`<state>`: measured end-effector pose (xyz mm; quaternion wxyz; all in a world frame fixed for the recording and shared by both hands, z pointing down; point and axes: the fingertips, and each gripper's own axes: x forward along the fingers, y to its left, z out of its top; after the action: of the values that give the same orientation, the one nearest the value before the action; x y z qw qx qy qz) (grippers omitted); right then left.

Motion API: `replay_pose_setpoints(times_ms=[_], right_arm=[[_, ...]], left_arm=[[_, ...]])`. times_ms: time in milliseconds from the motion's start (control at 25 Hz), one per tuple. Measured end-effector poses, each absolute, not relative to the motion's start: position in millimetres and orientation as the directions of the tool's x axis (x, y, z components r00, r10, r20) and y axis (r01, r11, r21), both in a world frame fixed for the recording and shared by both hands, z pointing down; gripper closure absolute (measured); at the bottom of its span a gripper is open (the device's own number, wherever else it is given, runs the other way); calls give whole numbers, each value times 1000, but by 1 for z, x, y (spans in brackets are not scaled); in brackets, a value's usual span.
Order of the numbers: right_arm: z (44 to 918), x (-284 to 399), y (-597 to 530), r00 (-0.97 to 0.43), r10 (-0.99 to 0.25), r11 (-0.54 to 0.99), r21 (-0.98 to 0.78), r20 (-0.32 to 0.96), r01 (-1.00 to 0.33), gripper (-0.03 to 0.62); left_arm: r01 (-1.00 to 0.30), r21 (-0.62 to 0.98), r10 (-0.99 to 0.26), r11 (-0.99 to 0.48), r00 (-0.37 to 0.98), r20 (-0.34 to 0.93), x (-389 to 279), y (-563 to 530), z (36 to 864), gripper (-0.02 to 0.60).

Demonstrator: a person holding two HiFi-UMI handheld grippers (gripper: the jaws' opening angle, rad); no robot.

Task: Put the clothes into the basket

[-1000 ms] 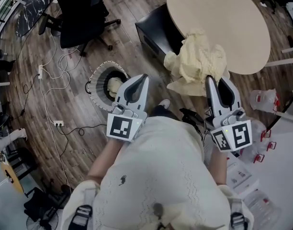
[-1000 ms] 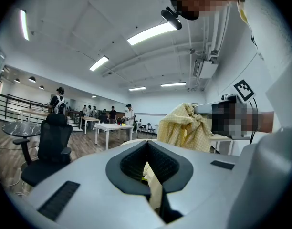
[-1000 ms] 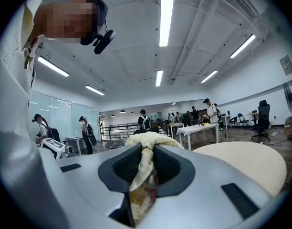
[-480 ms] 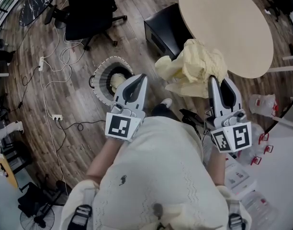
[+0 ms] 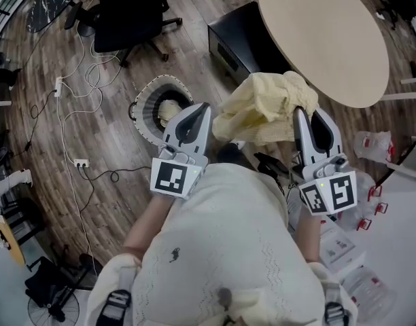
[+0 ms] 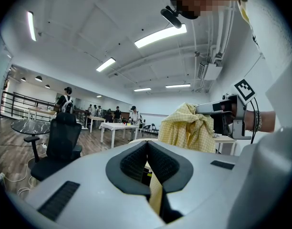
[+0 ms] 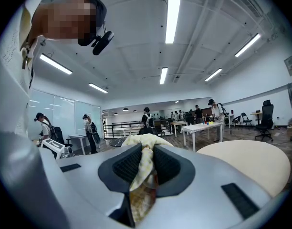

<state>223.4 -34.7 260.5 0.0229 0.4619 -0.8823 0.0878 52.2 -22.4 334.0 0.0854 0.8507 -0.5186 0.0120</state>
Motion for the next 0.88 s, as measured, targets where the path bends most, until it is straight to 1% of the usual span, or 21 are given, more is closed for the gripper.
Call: replay_pose_setpoints(times_ms=[880], right_arm=[[248, 92, -5, -652, -750, 644, -99, 114, -758, 516]], left_arm=[[-923, 146, -924, -356, 371, 90, -76, 25, 329, 561]])
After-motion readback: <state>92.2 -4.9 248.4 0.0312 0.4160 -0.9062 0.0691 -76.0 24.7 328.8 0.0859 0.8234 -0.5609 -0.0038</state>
